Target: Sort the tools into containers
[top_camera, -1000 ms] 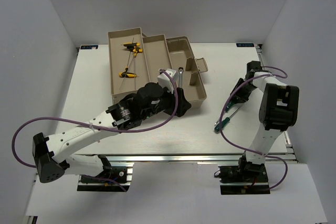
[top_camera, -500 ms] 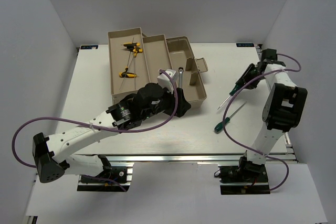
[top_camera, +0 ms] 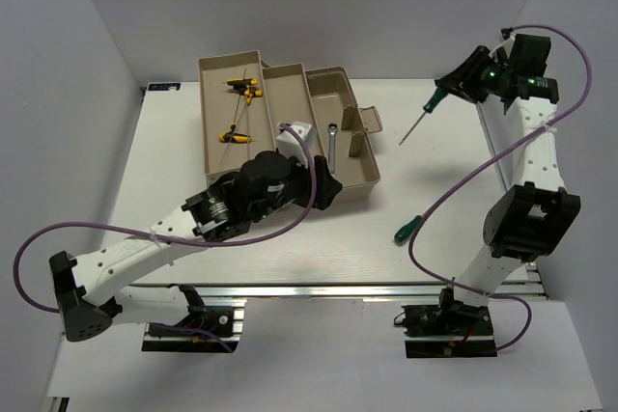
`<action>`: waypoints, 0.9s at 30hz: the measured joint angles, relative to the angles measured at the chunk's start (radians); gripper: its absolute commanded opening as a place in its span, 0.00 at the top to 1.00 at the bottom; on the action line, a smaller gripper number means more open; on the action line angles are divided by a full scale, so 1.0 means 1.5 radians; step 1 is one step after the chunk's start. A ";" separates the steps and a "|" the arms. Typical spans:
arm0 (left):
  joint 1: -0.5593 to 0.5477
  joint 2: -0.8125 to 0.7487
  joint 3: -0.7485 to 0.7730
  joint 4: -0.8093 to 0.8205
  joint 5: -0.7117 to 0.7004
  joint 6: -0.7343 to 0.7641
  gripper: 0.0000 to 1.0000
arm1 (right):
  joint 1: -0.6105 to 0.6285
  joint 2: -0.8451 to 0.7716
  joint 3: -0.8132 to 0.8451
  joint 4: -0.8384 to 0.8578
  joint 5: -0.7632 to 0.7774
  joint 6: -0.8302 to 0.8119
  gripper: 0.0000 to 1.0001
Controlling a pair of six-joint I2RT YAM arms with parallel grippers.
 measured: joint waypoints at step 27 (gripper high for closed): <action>-0.003 -0.120 0.031 -0.071 -0.133 -0.027 0.32 | 0.471 0.230 0.197 0.136 0.055 -0.056 0.35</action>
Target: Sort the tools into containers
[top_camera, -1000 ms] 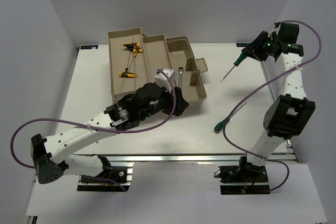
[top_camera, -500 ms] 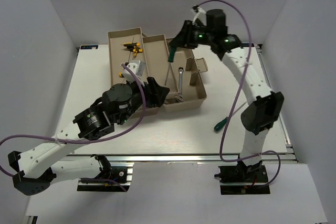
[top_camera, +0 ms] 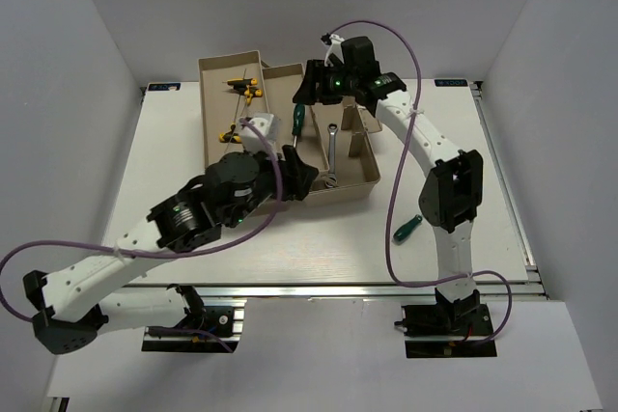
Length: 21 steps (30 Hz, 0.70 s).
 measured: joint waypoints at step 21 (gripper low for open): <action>-0.001 0.616 0.323 0.072 0.411 0.187 0.28 | -0.621 -0.294 -0.321 -0.112 -0.294 -0.234 0.39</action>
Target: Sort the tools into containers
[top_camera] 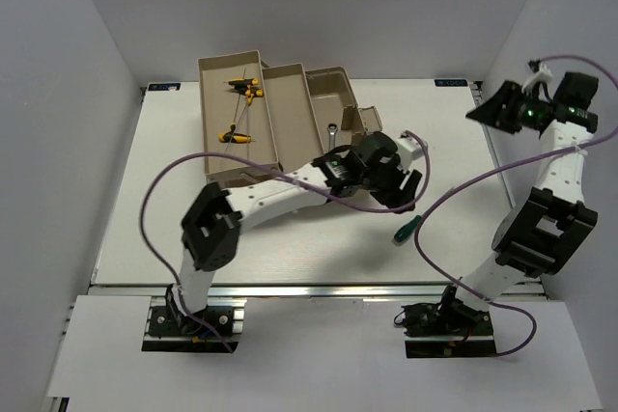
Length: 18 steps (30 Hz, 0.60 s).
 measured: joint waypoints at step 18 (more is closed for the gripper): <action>-0.045 0.268 0.140 -0.077 -0.001 0.025 0.22 | -0.133 -0.113 -0.189 -0.209 -0.080 -0.164 0.37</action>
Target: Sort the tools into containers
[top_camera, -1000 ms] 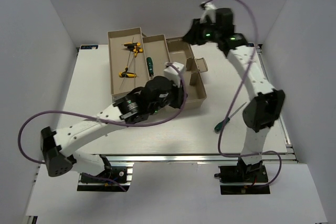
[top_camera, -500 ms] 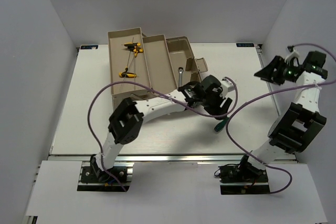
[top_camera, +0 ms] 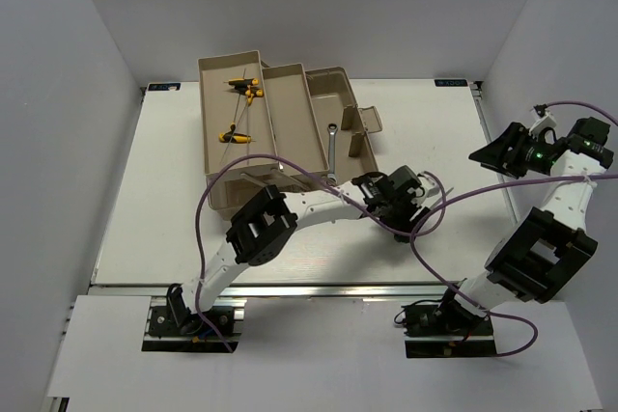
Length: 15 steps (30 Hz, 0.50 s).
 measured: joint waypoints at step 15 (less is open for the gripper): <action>-0.058 0.031 0.020 0.017 -0.198 0.020 0.90 | 0.000 0.003 -0.023 -0.002 -0.010 0.004 0.37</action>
